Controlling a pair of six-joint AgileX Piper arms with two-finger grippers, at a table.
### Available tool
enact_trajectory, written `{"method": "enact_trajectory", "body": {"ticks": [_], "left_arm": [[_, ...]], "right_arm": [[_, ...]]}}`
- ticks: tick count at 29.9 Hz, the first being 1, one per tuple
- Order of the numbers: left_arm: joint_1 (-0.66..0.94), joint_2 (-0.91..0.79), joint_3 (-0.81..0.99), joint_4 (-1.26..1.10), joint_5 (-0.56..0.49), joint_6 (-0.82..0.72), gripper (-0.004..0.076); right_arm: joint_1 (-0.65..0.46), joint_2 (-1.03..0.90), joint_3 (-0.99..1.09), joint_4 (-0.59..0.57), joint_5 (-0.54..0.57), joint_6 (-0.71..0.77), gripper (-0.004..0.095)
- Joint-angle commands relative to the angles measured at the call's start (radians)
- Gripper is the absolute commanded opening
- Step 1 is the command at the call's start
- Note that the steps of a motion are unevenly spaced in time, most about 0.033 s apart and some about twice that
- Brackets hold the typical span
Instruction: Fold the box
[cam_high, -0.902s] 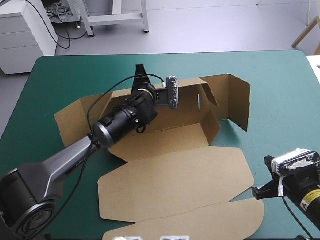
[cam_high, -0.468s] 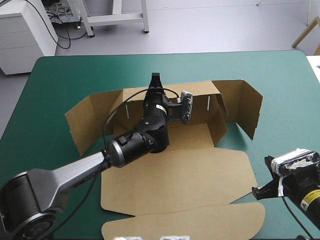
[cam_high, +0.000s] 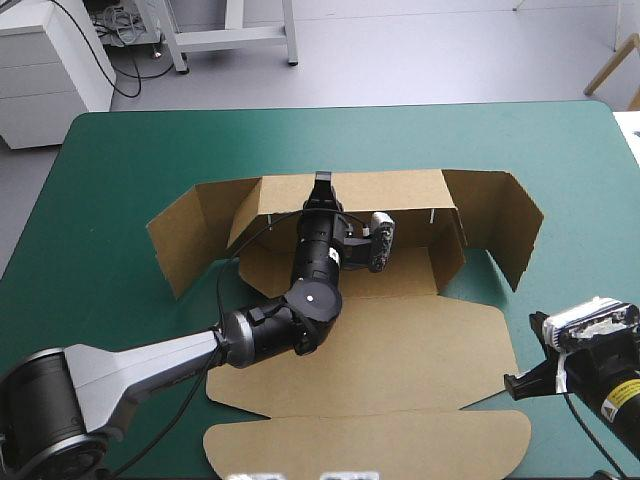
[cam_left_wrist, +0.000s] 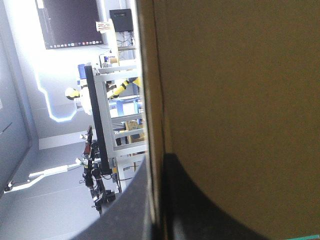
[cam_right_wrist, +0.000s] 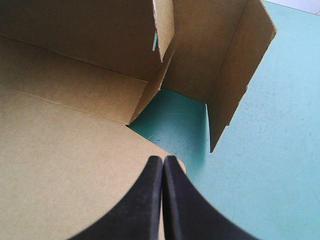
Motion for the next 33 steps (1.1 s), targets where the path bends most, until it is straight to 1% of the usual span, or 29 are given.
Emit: {"method": "enact_trajectory", "body": {"ticks": [1,3,5,6,7,10,11,12,14,15,19,23,26,28,31,33], "left_arm": [[-0.008,-0.055,0.017,0.149,0.052,-0.134,-0.001],[-0.008,-0.055,0.035,0.188,0.077,-0.198,-0.001],[-0.008,-0.055,0.042,0.19,0.086,-0.219,-0.001],[-0.008,-0.055,0.044,0.19,0.089,-0.22,-0.001],[-0.008,-0.055,0.046,0.188,0.091,-0.223,-0.001],[-0.008,-0.055,0.046,0.188,0.095,-0.232,-0.001],[-0.008,-0.055,0.046,0.188,0.1,-0.24,-0.001],[-0.008,-0.055,0.046,0.188,0.102,-0.247,-0.001],[-0.008,-0.055,0.046,0.188,0.102,-0.251,-0.001],[-0.008,-0.055,0.046,0.191,0.102,-0.251,-0.001],[-0.012,-0.055,0.046,0.194,0.102,-0.251,-0.001],[-0.012,-0.055,0.046,0.193,0.102,-0.251,-0.001],[-0.012,-0.055,0.046,0.191,0.102,-0.251,-0.001],[-0.012,-0.055,0.046,0.191,0.102,-0.251,-0.001],[-0.012,-0.055,0.046,0.191,0.102,-0.251,-0.001],[-0.012,-0.055,0.046,0.191,0.102,-0.251,-0.001]], "right_arm": [[-0.007,0.008,-0.028,-0.015,-0.066,-0.005,-0.0014],[-0.007,0.008,-0.028,-0.015,-0.066,-0.005,0.0013],[-0.007,0.008,-0.028,-0.01,-0.066,-0.005,0.0094],[-0.007,0.008,-0.028,-0.01,-0.066,-0.005,0.0162],[-0.007,0.008,-0.028,-0.009,-0.066,-0.005,0.0251],[-0.007,0.008,-0.028,-0.009,-0.066,0.01,0.0593],[-0.007,0.008,-0.028,-0.009,-0.066,0.015,0.0681],[-0.007,0.008,-0.028,-0.011,-0.066,0.023,0.079],[-0.007,0.008,-0.028,-0.023,-0.07,0.046,0.0879],[-0.007,0.008,-0.028,-0.036,-0.083,0.062,0.0897],[-0.007,0.031,-0.062,-0.107,-0.108,0.185,0.0895],[-0.007,0.144,-0.148,-0.198,-0.135,0.268,0.0891],[-0.007,0.258,-0.236,-0.234,-0.173,0.3,0.0891],[-0.007,0.339,-0.315,-0.254,-0.178,0.313,0.0891],[-0.009,0.481,-0.444,-0.265,-0.154,0.313,0.0891],[-0.022,0.573,-0.54,-0.276,-0.131,0.288,0.0891]]}}
